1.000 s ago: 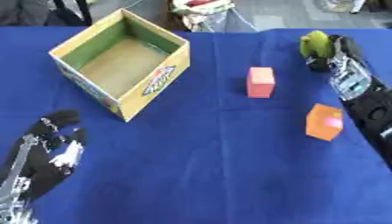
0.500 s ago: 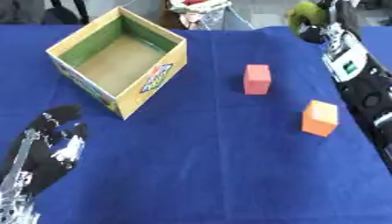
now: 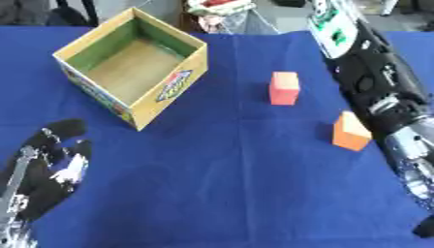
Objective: Pick up objects on the table and place them in the box.
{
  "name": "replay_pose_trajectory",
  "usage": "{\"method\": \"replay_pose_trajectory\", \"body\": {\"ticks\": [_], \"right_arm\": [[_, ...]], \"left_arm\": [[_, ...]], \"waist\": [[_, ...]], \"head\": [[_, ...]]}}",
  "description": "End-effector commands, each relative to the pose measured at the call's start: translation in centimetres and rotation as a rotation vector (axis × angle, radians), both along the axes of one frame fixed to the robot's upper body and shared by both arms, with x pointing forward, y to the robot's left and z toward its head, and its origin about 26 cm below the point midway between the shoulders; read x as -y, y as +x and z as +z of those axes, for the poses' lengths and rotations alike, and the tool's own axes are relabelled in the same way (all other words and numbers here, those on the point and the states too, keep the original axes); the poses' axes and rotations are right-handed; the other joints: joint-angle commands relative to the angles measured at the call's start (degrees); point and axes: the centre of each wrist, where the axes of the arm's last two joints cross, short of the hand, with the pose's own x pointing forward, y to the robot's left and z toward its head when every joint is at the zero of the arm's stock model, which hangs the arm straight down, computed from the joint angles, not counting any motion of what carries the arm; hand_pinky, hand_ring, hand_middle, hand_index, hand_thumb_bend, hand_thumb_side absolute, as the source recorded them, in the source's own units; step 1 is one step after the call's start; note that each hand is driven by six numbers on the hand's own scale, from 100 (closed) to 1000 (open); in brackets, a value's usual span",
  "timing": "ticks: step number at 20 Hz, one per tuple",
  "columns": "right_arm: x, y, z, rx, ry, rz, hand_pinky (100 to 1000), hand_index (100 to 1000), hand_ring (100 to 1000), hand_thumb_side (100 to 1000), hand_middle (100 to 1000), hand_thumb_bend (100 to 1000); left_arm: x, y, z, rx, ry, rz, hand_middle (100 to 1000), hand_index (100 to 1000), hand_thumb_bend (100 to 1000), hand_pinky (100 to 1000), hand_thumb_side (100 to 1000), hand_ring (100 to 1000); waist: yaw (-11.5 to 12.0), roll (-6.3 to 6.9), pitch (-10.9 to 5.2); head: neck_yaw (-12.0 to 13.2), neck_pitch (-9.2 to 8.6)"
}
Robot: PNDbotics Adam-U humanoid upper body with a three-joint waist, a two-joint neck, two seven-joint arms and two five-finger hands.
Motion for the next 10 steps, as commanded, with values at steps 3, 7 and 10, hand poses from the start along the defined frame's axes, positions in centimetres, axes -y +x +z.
{"method": "replay_pose_trajectory", "body": {"ticks": [3, 7, 10], "right_arm": [[-7.4, -2.5, -1.0, 0.005, -0.123, 0.288, 716, 485, 700, 100, 433, 100], [-9.1, -2.8, -2.0, -0.034, -0.203, 0.389, 727, 509, 716, 100, 456, 100], [-9.5, -3.0, -1.9, -0.046, -0.250, 0.434, 733, 527, 723, 100, 472, 100]], "left_arm": [[0.1, 0.1, 0.6, 0.022, -0.003, -0.007, 745, 799, 214, 546, 344, 801], [0.2, 0.1, 0.7, 0.025, -0.001, -0.014, 745, 799, 214, 547, 344, 801], [0.2, 0.2, 0.7, 0.026, -0.001, -0.016, 745, 799, 213, 547, 344, 800]], "waist": [[0.2, 0.02, -0.99], [1.0, -0.23, -1.09], [1.7, -0.42, -1.22]], "head": [[-0.1, -0.55], [-0.5, -0.75], [-0.8, -0.96]]}}
